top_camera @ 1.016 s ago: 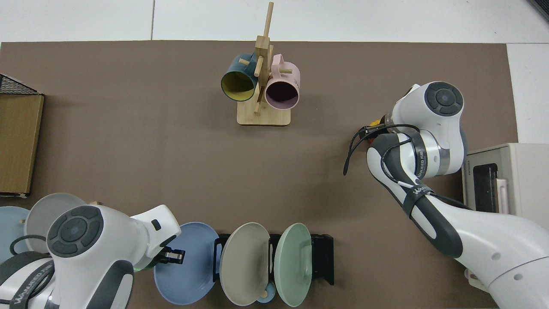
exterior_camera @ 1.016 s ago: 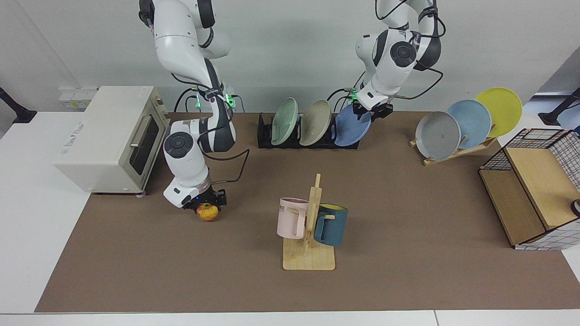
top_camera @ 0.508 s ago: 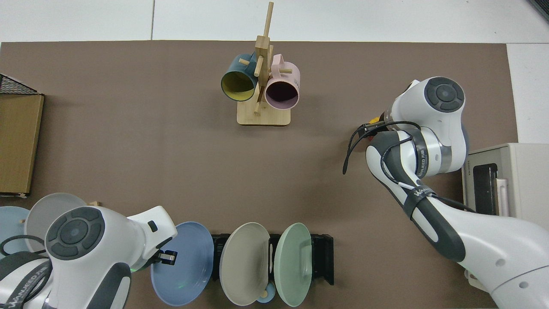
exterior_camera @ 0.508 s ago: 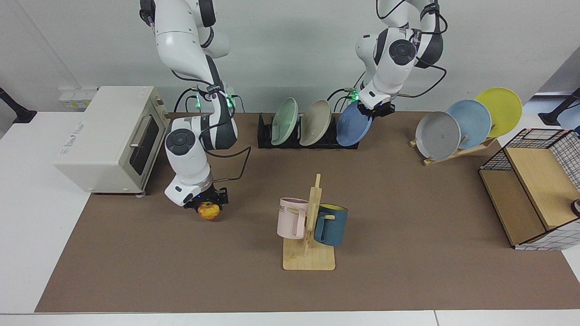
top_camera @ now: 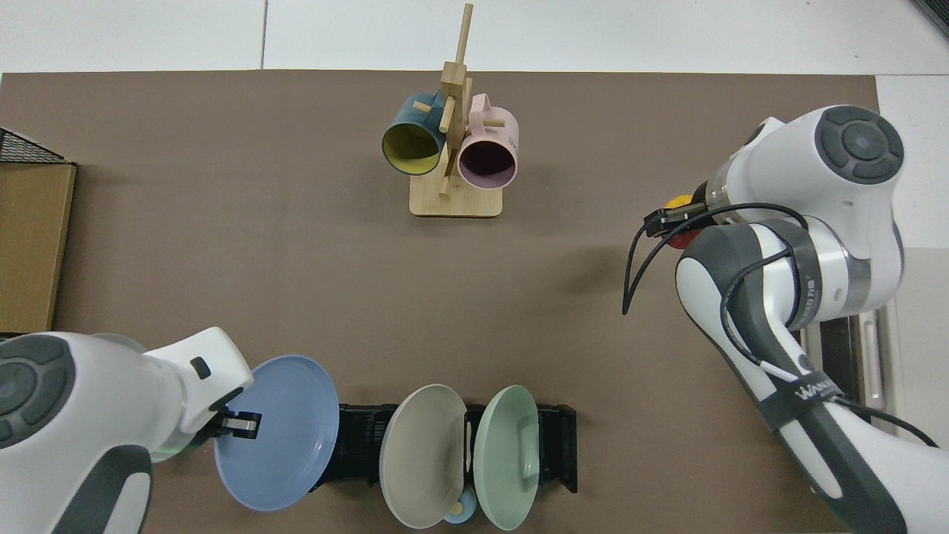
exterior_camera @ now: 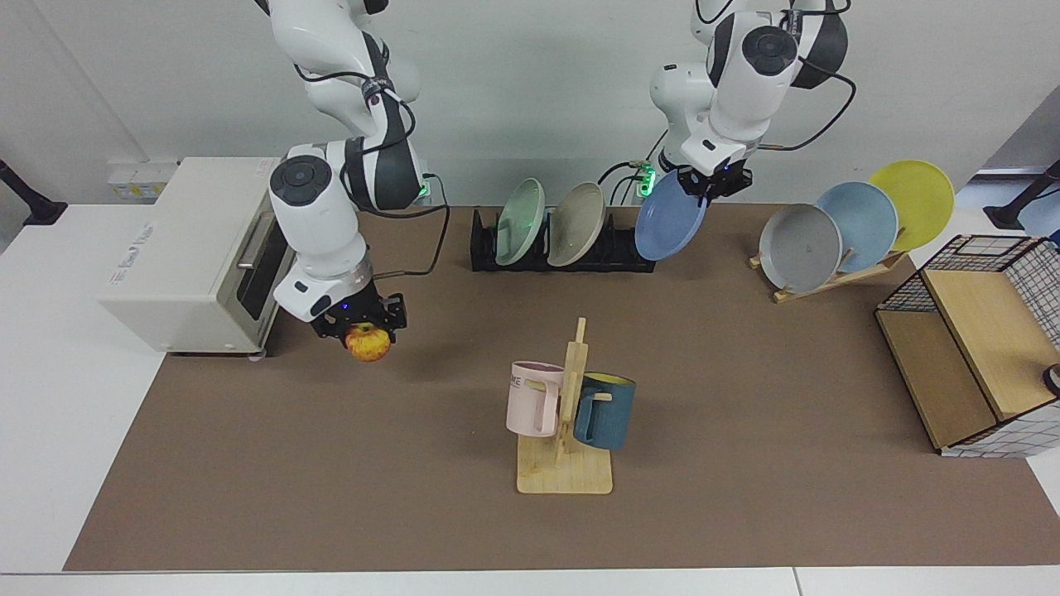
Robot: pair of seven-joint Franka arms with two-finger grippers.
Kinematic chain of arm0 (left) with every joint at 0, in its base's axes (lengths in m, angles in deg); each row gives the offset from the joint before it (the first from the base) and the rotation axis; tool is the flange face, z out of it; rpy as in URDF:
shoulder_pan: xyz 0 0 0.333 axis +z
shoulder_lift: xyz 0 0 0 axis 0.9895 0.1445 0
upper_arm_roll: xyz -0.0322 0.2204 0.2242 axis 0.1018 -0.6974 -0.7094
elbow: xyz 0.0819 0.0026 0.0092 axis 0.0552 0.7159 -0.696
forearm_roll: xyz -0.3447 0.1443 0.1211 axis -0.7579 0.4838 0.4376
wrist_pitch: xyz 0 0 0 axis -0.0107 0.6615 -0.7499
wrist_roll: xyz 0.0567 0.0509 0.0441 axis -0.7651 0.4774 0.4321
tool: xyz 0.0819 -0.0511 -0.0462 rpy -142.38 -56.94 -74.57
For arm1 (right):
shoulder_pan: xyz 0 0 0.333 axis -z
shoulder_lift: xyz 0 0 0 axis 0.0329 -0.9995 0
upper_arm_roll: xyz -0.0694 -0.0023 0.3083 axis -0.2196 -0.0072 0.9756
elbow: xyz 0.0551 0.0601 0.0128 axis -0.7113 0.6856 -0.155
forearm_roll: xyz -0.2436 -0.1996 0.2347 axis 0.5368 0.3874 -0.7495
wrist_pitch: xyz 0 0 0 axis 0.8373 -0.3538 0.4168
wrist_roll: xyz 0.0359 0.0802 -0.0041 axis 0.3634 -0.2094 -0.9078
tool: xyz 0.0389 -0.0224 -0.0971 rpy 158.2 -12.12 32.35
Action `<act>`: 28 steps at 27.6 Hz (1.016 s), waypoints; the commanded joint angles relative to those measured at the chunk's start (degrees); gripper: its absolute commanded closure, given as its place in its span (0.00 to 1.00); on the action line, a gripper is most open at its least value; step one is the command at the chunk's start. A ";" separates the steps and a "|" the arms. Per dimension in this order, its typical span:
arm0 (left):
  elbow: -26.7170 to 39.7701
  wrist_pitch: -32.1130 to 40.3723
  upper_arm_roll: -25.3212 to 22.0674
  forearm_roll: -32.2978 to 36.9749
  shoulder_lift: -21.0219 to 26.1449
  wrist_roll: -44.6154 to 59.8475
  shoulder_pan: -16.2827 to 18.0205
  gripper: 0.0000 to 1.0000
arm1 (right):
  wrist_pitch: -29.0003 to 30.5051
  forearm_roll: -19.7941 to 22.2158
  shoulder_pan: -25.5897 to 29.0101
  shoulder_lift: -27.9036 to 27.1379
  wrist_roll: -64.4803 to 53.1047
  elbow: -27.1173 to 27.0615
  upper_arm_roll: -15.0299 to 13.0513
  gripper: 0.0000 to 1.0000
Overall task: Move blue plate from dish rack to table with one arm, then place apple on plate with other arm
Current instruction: 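Carry the blue plate with the left gripper and lower it onto the table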
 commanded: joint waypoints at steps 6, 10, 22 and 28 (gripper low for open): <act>-13.66 -2.47 -2.96 -11.34 12.66 -3.61 4.95 1.00 | -0.15 0.12 0.01 0.66 -0.13 0.87 0.40 1.00; -13.84 -8.18 -2.97 -16.01 16.70 -3.96 5.04 1.00 | -0.06 0.04 0.01 0.66 -0.13 0.87 0.40 1.00; -14.80 -25.14 2.91 -32.27 32.43 -7.83 4.95 1.00 | -0.32 0.04 0.01 1.02 -0.13 1.05 0.40 1.00; -15.51 -30.42 6.52 -34.30 35.96 -7.74 4.69 1.00 | -0.32 0.04 0.01 1.02 -0.13 1.05 0.40 1.00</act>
